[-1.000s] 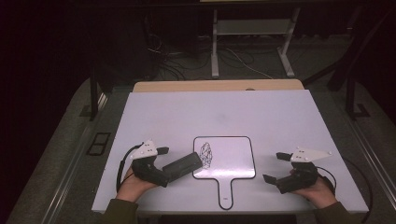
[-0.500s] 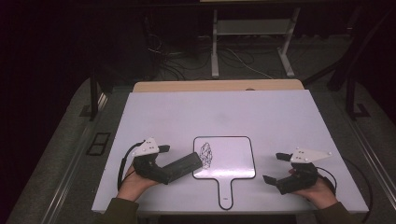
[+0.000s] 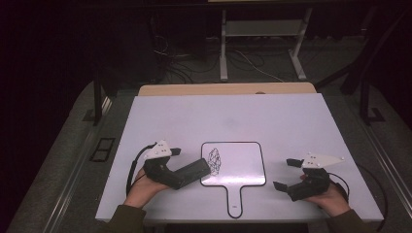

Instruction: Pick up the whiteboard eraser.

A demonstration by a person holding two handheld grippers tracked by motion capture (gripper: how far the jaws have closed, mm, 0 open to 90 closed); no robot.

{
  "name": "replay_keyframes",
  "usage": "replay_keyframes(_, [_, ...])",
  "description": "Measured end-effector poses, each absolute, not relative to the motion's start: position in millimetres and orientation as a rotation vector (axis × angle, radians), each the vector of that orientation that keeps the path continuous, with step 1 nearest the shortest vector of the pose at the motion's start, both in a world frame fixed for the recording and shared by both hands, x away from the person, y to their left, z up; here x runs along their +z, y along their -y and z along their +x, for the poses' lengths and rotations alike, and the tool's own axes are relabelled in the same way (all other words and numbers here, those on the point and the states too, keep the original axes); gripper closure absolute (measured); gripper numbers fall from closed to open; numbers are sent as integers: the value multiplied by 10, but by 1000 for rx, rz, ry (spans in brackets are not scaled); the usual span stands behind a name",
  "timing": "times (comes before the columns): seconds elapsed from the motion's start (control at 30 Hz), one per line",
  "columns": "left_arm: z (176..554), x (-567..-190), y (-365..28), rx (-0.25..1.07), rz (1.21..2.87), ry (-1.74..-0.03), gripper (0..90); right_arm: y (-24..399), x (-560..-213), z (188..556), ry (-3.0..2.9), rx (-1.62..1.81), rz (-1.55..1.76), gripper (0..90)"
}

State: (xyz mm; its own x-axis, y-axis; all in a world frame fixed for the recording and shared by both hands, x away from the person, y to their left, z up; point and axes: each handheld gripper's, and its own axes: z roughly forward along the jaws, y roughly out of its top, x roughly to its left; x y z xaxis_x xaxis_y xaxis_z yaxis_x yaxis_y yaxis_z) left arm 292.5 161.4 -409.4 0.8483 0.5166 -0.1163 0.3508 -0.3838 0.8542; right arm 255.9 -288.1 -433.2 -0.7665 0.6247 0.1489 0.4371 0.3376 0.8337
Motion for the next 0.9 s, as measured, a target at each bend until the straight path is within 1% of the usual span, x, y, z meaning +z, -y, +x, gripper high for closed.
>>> replay_keyframes(0.33, [2980,-4064,-1546,199,1991,-642,0,2903,-4324,2566,-2390,1409,986,0])
replay_keyframes(0.9, [3105,-4033,-1299,177,2040,-610,0,2902,-4324,2559,-2393,1406,991,0])
